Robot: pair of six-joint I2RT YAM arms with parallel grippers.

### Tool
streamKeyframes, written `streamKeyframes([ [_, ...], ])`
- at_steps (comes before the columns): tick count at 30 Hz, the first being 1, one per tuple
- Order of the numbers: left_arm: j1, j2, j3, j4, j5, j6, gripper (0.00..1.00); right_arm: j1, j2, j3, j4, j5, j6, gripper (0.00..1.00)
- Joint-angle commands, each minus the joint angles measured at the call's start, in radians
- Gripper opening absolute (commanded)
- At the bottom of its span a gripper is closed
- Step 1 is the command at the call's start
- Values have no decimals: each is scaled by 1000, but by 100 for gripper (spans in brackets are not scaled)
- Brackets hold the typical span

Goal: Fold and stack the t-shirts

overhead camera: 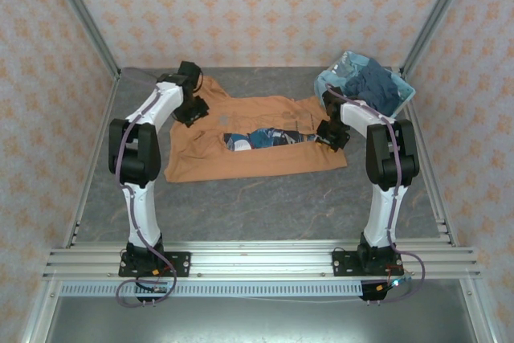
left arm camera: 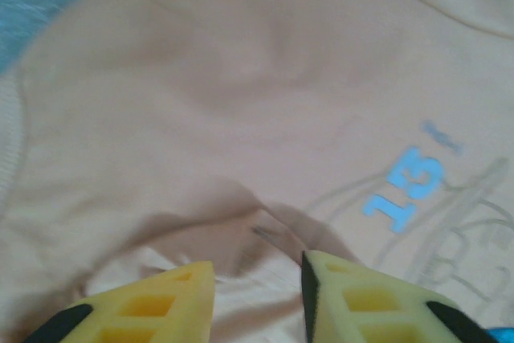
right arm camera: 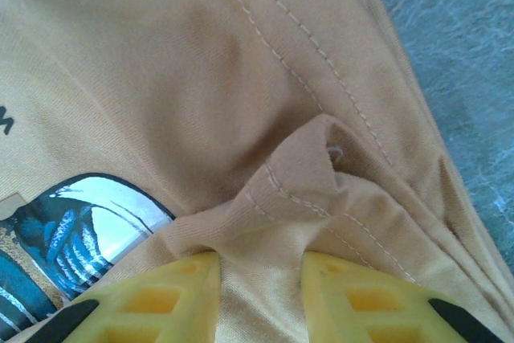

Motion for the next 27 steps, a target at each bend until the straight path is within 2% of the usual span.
streamKeyframes([
  [1,-12,43,17,-65,-22,112,29,11,43,-7,-34,-23,-8,32],
  [5,-17,49,-19,-43,-32,192,28,10,48,1,-38,-23,-9,32],
  [9,-19,18,-79,25,-13,236,36,11,56,7,-43,-23,-9,32],
  [12,-26,28,-77,19,-32,267,37,11,60,12,-48,-23,-9,32],
  [17,-27,61,-68,-11,-88,278,29,11,63,17,-51,-23,-9,32],
  [21,-27,67,-63,0,-105,274,12,10,62,15,-52,-21,-10,32],
  [27,-26,82,-18,-16,-141,281,0,11,62,14,-51,-20,-8,33],
])
